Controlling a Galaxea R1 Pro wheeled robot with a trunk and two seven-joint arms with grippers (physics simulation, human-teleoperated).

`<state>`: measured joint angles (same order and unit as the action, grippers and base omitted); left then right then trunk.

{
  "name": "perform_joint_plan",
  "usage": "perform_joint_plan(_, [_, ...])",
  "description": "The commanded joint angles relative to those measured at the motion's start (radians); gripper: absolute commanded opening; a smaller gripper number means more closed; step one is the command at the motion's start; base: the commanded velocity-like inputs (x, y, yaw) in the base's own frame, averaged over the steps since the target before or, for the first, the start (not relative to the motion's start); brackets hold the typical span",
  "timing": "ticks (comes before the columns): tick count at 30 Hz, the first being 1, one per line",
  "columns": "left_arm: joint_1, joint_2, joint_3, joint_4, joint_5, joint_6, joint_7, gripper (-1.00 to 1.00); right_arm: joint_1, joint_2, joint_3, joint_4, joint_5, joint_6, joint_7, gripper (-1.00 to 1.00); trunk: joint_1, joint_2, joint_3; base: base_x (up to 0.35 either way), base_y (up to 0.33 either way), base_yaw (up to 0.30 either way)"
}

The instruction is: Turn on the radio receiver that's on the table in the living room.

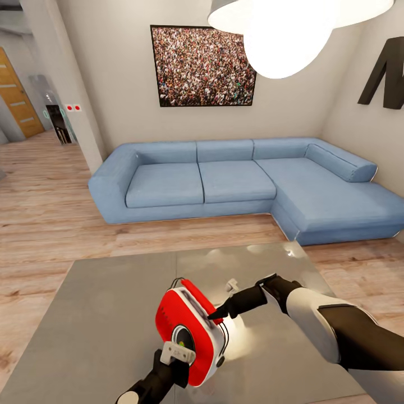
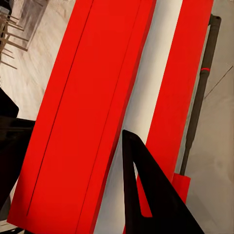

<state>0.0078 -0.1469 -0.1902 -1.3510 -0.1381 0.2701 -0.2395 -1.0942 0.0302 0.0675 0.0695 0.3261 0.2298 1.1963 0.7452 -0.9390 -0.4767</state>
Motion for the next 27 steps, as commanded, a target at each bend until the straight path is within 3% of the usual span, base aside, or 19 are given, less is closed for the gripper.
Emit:
perform_joint_plan(1, [0.000, 0.000, 0.000, 0.000, 0.000, 0.000, 0.000, -1.00, 0.000, 0.000, -0.015, 0.000, -0.001, 0.000, 0.000, -1.00, 0.000, 0.000, 0.000, 0.000, 0.000, 0.000])
perform_joint_plan(14, [-0.021, 0.008, 0.003, 0.036, -0.002, -0.021, 0.004, -1.00, 0.002, 0.000, -0.015, -0.001, 0.000, 0.001, -0.013, -1.00, 0.000, 0.000, 0.000, 0.000, 0.000, 0.000])
perform_joint_plan(21, [-0.022, 0.013, 0.025, 0.033, -0.002, -0.048, 0.007, -1.00, 0.002, -0.009, -0.015, -0.003, 0.005, -0.002, -0.281, -1.00, 0.000, 0.000, 0.000, 0.000, 0.000, 0.000])
perform_joint_plan(27, [-0.022, 0.014, 0.052, 0.034, -0.003, -0.049, 0.006, -1.00, 0.002, -0.009, -0.016, -0.004, 0.002, -0.003, -0.395, -1.00, 0.000, 0.000, 0.000, 0.000, 0.000, 0.000])
